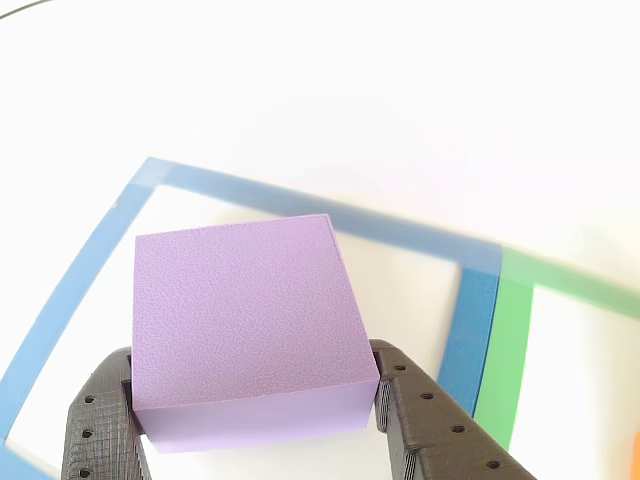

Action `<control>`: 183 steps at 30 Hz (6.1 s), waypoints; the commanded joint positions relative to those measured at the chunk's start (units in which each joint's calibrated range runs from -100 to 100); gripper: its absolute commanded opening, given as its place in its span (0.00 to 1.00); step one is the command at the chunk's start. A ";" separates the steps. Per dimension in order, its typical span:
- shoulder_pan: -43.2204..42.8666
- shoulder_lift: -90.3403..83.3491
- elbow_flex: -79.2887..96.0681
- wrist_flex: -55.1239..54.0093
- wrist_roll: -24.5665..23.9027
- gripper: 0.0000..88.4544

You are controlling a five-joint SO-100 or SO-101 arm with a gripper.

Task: Tower of hanoi

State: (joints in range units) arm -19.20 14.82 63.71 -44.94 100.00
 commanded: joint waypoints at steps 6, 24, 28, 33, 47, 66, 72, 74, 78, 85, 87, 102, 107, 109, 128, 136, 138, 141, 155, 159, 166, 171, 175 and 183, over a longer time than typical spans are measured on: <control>0.02 1.78 -1.71 -5.02 0.00 0.19; 0.50 1.13 0.66 -6.64 0.00 0.34; 0.02 -3.79 1.38 -4.37 0.00 0.34; -0.74 -17.04 1.93 7.70 0.00 0.32; 6.35 -56.68 -23.25 89.56 0.00 0.09; 24.09 -54.42 -72.89 141.46 0.00 0.06; 25.91 -55.71 -69.25 140.73 0.00 0.10; 26.20 -56.92 -65.62 138.55 0.00 0.12; 26.48 -60.15 -55.43 130.94 0.00 0.21; 26.58 -64.27 -28.16 102.35 0.00 0.29; 26.29 -64.43 -19.43 90.53 0.00 0.30; 25.72 -48.61 7.02 38.87 0.00 0.30; 25.05 -46.67 10.93 32.47 0.00 0.30; 24.66 -46.27 12.66 30.05 0.00 0.30; 22.75 -29.63 16.02 6.16 0.00 0.27; 22.46 -24.30 16.11 0.25 0.00 0.24; 22.36 -23.17 16.20 -1.05 0.00 0.24; 21.98 -22.12 16.20 -2.59 0.00 0.22; 21.02 -21.88 17.02 -2.83 0.00 0.14; 20.73 -21.88 17.11 -2.91 0.00 0.09; 20.64 -21.80 17.11 -2.91 0.00 0.08; 20.64 -21.72 17.02 -2.75 0.00 0.07; 20.35 -22.12 16.93 -2.75 0.00 0.07; 20.06 -33.27 13.66 13.93 0.00 0.07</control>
State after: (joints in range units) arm 1.51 -9.75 80.59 -42.22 100.00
